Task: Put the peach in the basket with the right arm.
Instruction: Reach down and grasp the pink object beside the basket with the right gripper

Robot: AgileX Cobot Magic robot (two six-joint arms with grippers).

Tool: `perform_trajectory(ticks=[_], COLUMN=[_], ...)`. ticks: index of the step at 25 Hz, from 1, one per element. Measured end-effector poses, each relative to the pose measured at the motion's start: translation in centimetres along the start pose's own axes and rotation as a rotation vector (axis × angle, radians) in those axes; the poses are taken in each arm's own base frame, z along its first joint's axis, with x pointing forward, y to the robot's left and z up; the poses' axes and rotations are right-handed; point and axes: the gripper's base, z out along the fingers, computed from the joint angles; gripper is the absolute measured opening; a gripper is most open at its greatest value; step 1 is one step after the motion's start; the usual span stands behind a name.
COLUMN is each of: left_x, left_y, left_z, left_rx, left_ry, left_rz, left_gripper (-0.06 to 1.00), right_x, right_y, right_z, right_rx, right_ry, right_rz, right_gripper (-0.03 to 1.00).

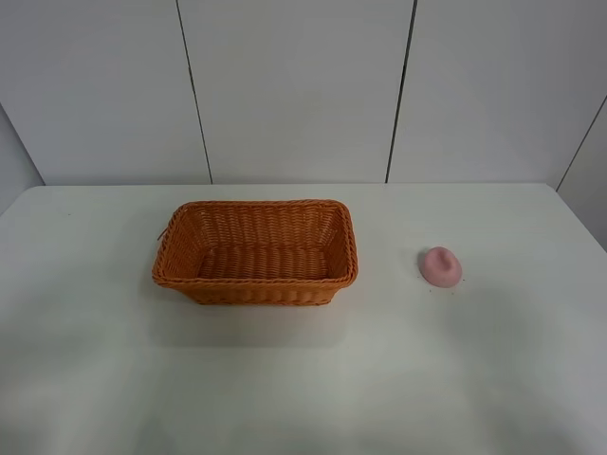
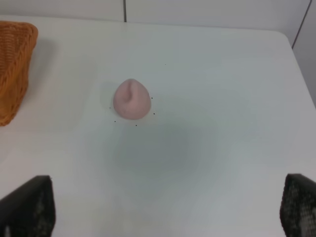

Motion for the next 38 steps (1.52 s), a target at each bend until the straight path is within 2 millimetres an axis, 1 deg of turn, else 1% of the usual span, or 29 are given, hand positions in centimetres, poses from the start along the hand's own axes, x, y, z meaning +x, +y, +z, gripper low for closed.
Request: perform_trajectory(ticks=[12, 14, 17, 20, 21, 24, 26, 29, 31, 32, 34, 35, 36, 38], left_x=[0.0, 0.0, 0.0, 0.0, 0.0, 0.0, 0.0, 0.0, 0.0, 0.0, 0.0, 0.0, 0.0, 0.0], left_y=[0.0, 0.0, 0.0, 0.0, 0.0, 0.0, 0.0, 0.0, 0.0, 0.0, 0.0, 0.0, 0.0, 0.0], left_z=[0.0, 0.0, 0.0, 0.0, 0.0, 0.0, 0.0, 0.0, 0.0, 0.0, 0.0, 0.0, 0.0, 0.0], left_rx=[0.0, 0.0, 0.0, 0.0, 0.0, 0.0, 0.0, 0.0, 0.0, 0.0, 0.0, 0.0, 0.0, 0.0], left_ry=[0.0, 0.0, 0.0, 0.0, 0.0, 0.0, 0.0, 0.0, 0.0, 0.0, 0.0, 0.0, 0.0, 0.0], left_rz=[0.0, 0.0, 0.0, 0.0, 0.0, 0.0, 0.0, 0.0, 0.0, 0.0, 0.0, 0.0, 0.0, 0.0], left_gripper=[0.99, 0.99, 0.99, 0.99, 0.99, 0.99, 0.99, 0.99, 0.99, 0.99, 0.99, 0.99, 0.99, 0.99], right_x=[-0.2, -0.9, -2.6, -4.7, -5.5, -7.6, -8.8, -10.0, -10.4, -10.9, -10.8, -11.1, -11.1, -10.9], right_y=[0.0, 0.0, 0.0, -0.1, -0.1, -0.2, -0.2, -0.3, -0.4, -0.4, -0.5, -0.5, -0.5, -0.4], right_z=[0.2, 1.0, 3.4, 7.1, 8.2, 13.0, 16.8, 22.7, 26.6, 28.3, 31.9, 33.3, 34.8, 37.1], right_rx=[0.0, 0.0, 0.0, 0.001, 0.001, 0.002, 0.002, 0.003, 0.003, 0.003, 0.003, 0.002, 0.0, -0.01], right_ry=[0.016, 0.075, 0.236, 0.416, 0.453, 0.569, 0.637, 0.727, 0.78, 0.787, 0.831, 0.839, 0.856, 0.89], right_rz=[0.0, 0.001, 0.003, 0.006, 0.007, 0.009, 0.01, 0.012, 0.013, 0.013, 0.005, 0.004, 0.004, 0.019], right_gripper=[0.7, 0.7, 0.7, 0.7, 0.7, 0.7, 0.7, 0.7, 0.7, 0.7, 0.7, 0.7, 0.7, 0.7])
